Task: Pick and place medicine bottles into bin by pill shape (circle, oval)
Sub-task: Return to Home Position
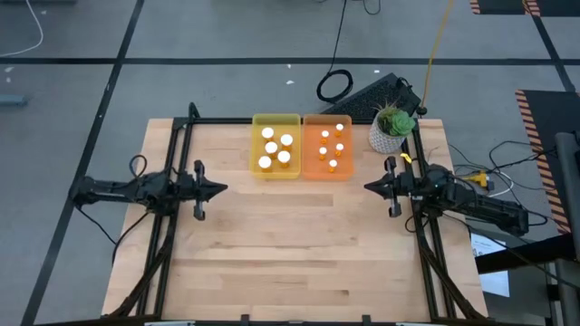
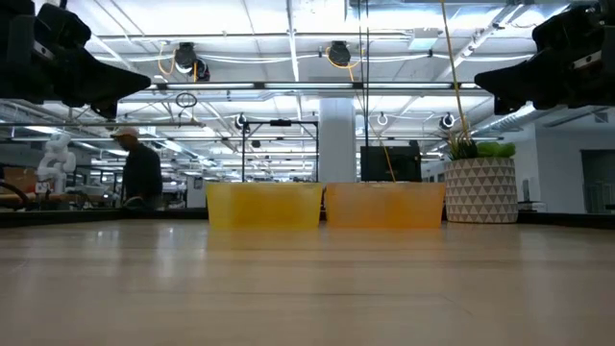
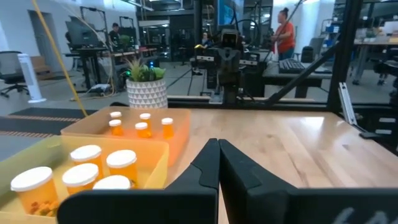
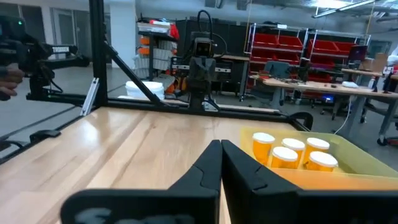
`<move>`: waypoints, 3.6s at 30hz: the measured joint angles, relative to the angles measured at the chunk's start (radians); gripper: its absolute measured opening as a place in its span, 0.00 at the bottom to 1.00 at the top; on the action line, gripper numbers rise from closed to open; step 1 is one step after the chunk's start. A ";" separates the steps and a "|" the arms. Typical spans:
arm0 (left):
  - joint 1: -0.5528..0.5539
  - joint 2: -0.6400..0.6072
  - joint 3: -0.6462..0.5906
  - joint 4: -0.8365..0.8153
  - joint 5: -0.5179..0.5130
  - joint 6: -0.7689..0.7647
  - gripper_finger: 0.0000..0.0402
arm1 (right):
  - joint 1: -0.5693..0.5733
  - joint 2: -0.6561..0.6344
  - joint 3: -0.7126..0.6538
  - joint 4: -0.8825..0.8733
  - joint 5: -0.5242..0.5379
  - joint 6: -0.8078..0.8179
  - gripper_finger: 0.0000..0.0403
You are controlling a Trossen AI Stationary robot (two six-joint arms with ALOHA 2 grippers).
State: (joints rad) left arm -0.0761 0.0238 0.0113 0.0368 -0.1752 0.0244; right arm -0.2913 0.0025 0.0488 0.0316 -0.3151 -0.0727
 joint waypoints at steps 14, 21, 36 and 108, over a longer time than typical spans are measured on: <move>0.128 0.000 0.000 -0.021 0.138 -0.037 0.00 | 0.025 0.000 -0.001 -0.001 0.063 0.005 0.00; 0.128 0.001 0.000 -0.022 0.122 0.014 0.00 | 0.159 0.000 -0.001 -0.002 0.165 0.034 0.00; 0.128 0.001 -0.002 0.010 0.102 0.045 0.02 | 0.256 0.000 -0.001 0.020 0.209 -0.018 0.00; 0.128 0.002 -0.001 0.019 0.096 0.043 0.08 | 0.254 0.012 -0.001 0.062 0.210 0.035 0.00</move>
State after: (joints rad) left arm 0.0521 0.0261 0.0101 0.0559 -0.0788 0.0669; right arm -0.0375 0.0147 0.0479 0.0933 -0.1055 -0.0380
